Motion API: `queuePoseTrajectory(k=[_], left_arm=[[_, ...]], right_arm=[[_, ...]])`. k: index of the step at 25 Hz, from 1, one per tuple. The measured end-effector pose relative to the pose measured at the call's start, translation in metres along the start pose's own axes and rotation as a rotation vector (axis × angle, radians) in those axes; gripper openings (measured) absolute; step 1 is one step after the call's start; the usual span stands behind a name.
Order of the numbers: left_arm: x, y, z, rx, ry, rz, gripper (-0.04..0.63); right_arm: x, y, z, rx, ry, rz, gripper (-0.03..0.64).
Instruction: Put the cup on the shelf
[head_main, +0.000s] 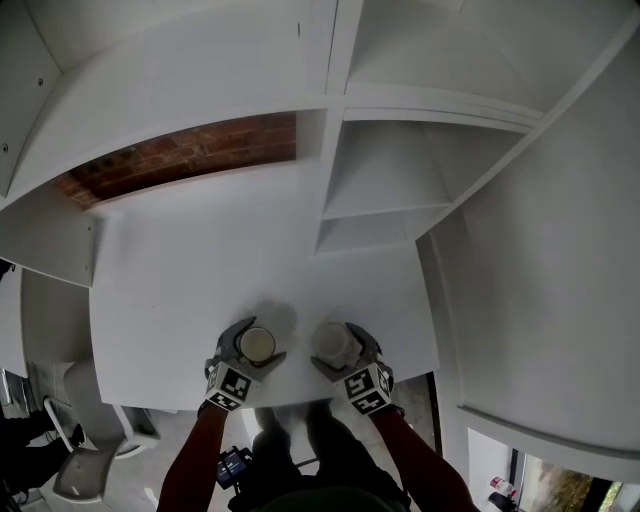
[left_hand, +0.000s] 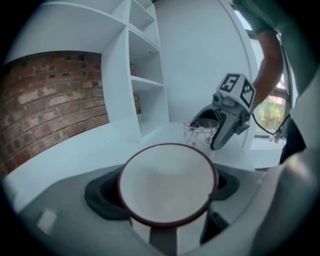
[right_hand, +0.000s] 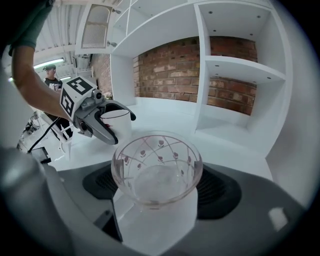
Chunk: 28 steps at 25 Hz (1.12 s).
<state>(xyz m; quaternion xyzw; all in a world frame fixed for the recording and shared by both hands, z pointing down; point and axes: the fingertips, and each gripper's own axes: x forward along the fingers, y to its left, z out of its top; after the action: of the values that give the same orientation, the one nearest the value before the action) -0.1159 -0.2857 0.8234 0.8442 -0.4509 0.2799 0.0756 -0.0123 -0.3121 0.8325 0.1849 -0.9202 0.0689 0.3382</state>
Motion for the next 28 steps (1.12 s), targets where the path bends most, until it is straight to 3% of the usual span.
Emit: queuePoseTrajectory(k=[10,28], left_arm=[[-0.008,0.002,0.01,-0.048,-0.019,0.008,0.417],[-0.075,0.025,0.08,-0.041,-0.028,0.051,0.417]], right_arm=[[-0.005,-0.001,0.008,0.061,-0.02,0.002,0.453],[-0.07,-0.012,0.094,0.021,-0.108,-0.071,0.453]])
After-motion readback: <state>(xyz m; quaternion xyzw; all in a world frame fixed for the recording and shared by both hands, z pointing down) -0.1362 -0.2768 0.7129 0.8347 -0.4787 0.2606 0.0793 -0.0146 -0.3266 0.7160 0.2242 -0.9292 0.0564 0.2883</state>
